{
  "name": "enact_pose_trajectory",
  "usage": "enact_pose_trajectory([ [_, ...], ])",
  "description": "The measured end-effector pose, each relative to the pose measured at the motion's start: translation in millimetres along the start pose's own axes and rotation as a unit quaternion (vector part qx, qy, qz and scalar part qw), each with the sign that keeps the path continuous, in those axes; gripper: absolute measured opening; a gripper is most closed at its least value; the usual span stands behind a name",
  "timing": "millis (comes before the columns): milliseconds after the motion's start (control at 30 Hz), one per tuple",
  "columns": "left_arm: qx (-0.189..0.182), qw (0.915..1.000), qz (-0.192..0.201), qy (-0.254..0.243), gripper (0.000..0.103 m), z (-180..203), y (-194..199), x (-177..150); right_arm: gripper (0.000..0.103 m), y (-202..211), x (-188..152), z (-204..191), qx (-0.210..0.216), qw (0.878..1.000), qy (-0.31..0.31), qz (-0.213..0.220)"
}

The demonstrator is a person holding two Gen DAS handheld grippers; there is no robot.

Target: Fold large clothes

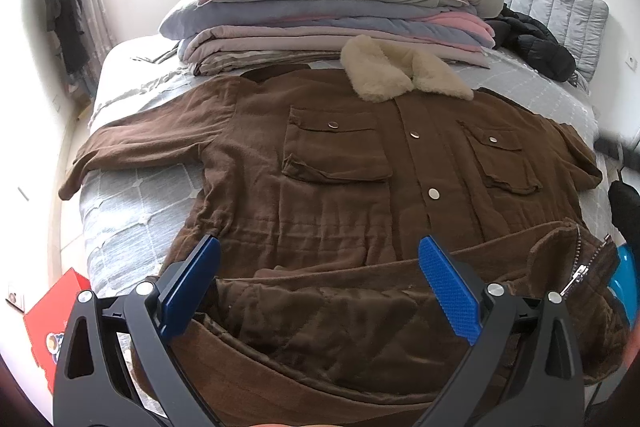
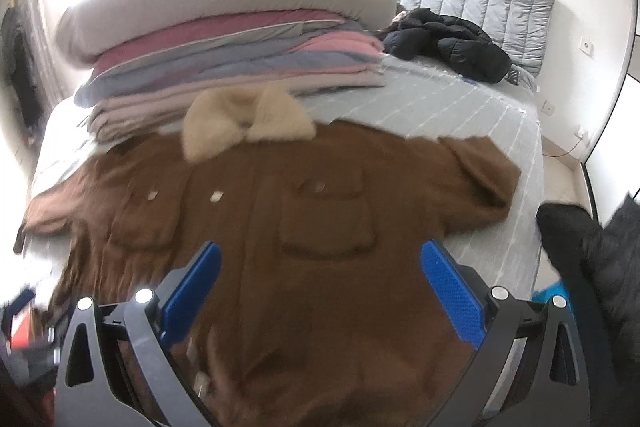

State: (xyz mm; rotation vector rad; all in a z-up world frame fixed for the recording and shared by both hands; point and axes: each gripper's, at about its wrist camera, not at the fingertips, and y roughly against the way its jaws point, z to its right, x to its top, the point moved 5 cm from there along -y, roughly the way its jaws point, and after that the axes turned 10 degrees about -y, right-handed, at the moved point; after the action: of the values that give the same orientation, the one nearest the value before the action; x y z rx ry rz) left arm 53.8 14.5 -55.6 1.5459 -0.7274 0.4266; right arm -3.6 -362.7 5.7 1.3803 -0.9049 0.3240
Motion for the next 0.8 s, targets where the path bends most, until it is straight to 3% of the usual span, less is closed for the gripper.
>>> enact_pose_trajectory([
  [67,0.001,1.0000,0.002,0.004,0.096,-5,2,1,0.097,-31,21,-4,-0.013,0.999,0.007,-0.045],
  [167,0.007,0.9999,0.004,0.011,0.096,-15,3,4,0.097,-79,27,-17,-0.034,0.992,0.032,-0.117],
  [300,0.023,0.9994,0.010,0.022,0.096,-34,6,8,0.097,-131,-12,-46,-0.079,0.966,0.135,-0.205],
  [367,0.023,0.9989,0.012,0.038,0.096,-50,8,9,0.097,-137,-46,-60,-0.077,0.951,0.183,-0.236],
  [467,0.025,0.9981,0.012,0.055,0.096,-68,11,8,0.097,-116,-98,-71,-0.024,0.931,0.228,-0.285],
  [633,0.041,0.9970,0.014,0.064,0.096,-97,17,-2,0.097,-37,-193,-70,0.062,0.898,0.287,-0.328],
  [700,0.052,0.9957,0.011,0.076,0.096,-115,19,-9,0.097,-7,-208,-59,0.080,0.902,0.276,-0.321],
  [800,0.053,0.9937,0.007,0.099,0.095,-141,21,-20,0.097,42,-202,-40,0.167,0.916,0.181,-0.318],
])
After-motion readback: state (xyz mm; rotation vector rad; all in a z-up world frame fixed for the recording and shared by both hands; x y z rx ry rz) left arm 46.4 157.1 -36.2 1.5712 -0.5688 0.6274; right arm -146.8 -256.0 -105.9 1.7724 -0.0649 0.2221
